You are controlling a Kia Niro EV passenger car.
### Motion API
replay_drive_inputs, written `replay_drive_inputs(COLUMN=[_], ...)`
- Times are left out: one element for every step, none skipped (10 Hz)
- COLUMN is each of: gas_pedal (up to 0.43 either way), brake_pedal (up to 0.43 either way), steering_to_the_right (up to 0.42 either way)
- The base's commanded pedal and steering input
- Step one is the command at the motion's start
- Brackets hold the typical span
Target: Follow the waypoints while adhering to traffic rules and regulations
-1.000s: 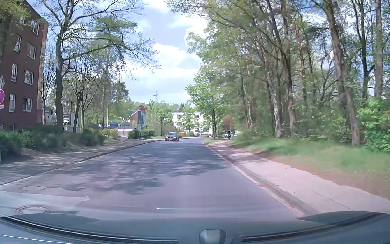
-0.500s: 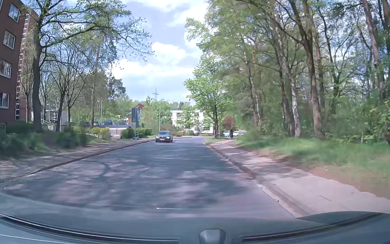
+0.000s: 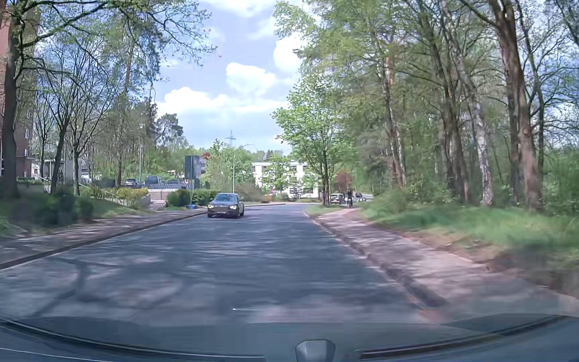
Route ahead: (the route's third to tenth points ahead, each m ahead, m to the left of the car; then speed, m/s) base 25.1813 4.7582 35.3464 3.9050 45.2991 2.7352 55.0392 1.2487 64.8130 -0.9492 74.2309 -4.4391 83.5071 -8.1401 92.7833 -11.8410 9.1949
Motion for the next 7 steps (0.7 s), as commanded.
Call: replay_drive_inputs(gas_pedal=[0.079,0.059,0.020,0.020,0.028,0.059,0.118], brake_pedal=[0.000,0.000,0.000,0.000,0.000,0.000,0.000], steering_to_the_right=[-0.005,-0.005,-0.006,-0.006,-0.007,-0.006,-0.007])
